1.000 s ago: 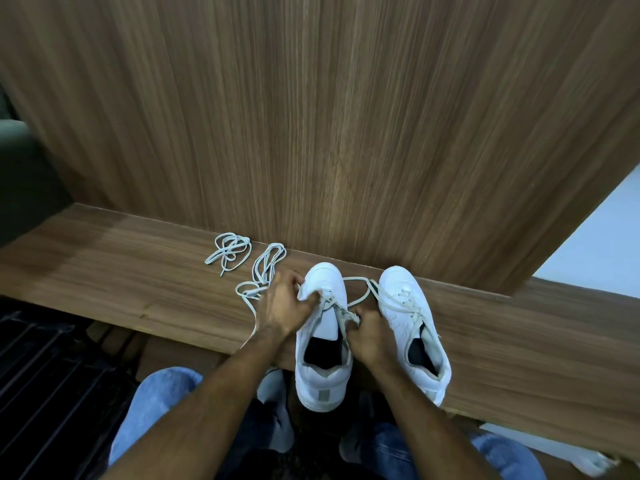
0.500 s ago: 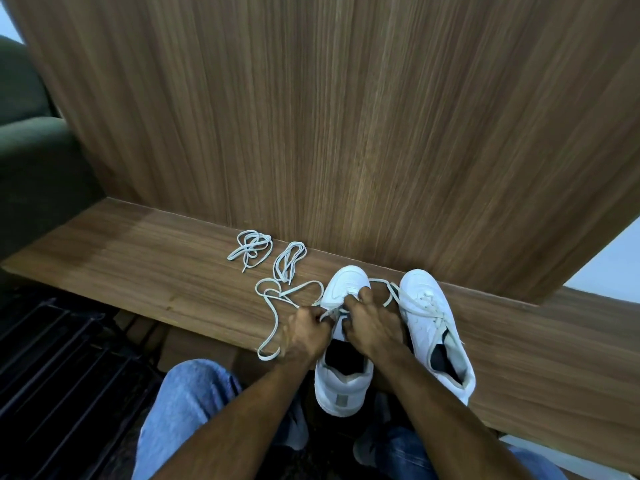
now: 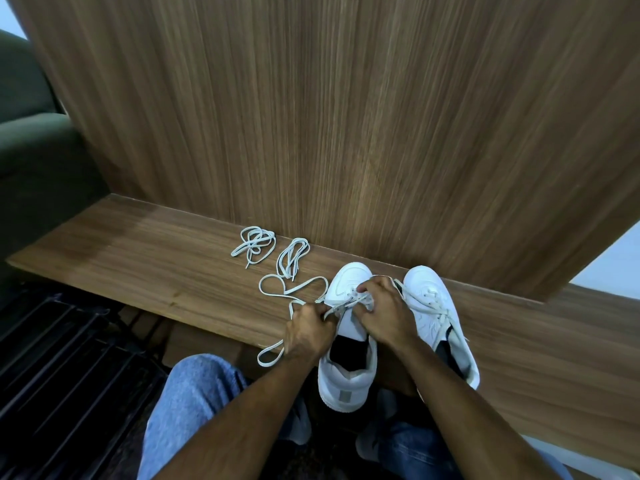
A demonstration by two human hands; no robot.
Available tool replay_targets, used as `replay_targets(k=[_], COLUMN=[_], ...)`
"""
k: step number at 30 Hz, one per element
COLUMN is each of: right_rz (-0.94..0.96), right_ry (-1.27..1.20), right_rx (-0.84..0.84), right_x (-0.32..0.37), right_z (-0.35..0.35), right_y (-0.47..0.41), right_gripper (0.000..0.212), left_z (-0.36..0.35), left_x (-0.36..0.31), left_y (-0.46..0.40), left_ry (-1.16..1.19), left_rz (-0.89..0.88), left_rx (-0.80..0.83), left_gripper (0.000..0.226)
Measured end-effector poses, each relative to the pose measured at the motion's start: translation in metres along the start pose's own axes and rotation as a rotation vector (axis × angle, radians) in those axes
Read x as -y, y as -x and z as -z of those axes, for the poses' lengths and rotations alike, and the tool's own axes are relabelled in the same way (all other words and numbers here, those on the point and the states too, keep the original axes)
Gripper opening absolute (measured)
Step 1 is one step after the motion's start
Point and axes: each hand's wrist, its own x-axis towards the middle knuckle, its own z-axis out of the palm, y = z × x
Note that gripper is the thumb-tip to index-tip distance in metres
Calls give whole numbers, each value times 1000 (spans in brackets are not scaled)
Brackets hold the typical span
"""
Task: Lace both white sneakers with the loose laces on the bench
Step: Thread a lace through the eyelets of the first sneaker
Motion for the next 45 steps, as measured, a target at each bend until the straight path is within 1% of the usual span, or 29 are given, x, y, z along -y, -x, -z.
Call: replay_targets(k=[3,5,6,7,9,11,12,13,14,15,16,17,19,21,23,24,26,28,29,31,33,35,36,37,39,40,42,44,45], right_rz=[153,183,174,133,-46,-260,-342,-392,-402,-376,-322,-237,-20,146,201,199,185,169,125,-51,-179,-216,-213,-200,-128,-54,80,121,123], right_ry=[392,498,478,395,27,-439,-606,-706,-736,-703,-623,-517,-230,156,461,540,569,416,244,-191,-536,-678,-656,-567,-271,-127,107,353,463], right_rx=[106,103,90,61,-86,-344,-504,-652,-761,-801,-775,-690,-434,-177,-13,22,34,-35,-116,-306,-553,-781,-827,-821,-683,-580,-310,-36,35], right_x=[7,8,9,10,11,13,13,13,12,10,10,9,5,4,8,11,12,9,10,14,18,17,15,13,7,6,7,13,16], right_z=[-5,-9,-10,-9,-3,14,24,33,39,43,44,41,29,14,2,-3,-10,-12,-9,7,31,55,62,66,60,53,38,19,10], right_y=[0,-2,-3,-4,-7,-8,-8,-6,-4,-2,0,2,4,4,4,5,4,3,2,1,-3,-7,-8,-9,-9,-8,-3,2,5], right_gripper=[30,30,29,27,20,16,16,15,13,10,9,10,15,29,38,39,36,28,22,15,19,12,8,11,33,39,39,43,45], left_z=[0,1,1,1,2,2,3,3,2,1,0,0,0,0,0,0,-1,-1,0,-1,-2,-3,-3,-3,-3,-3,-2,-1,-1], left_x=[-1,-3,-3,-3,-2,-1,-1,-1,-1,-2,-2,-3,-3,-4,-3,-3,-3,-3,-3,-2,-1,-1,-1,-1,-2,-3,-4,-4,-5], left_y=[2,3,3,4,4,3,3,3,3,3,3,3,4,5,5,5,6,6,5,4,3,2,2,1,1,1,2,4,5], left_ry=[-23,-17,-16,-16,-10,5,7,-1,-15,-26,-30,-31,-39,-54,-67,-70,-76,-78,-78,-75,-70,-75,-82,-90,-106,-115,-121,-118,-119], left_rz=[-8,-9,-7,-3,8,21,22,20,18,18,17,15,11,7,1,-1,-2,2,7,18,35,46,51,54,59,62,64,63,61], left_rx=[-6,-8,-7,-6,2,11,9,6,4,3,3,1,-4,-9,-6,-4,0,-4,-8,-12,-8,-2,1,2,2,3,3,5,3], left_gripper=[29,30,29,29,29,28,28,28,28,28,28,28,27,27,29,30,33,35,33,30,31,34,35,36,38,38,39,41,43])
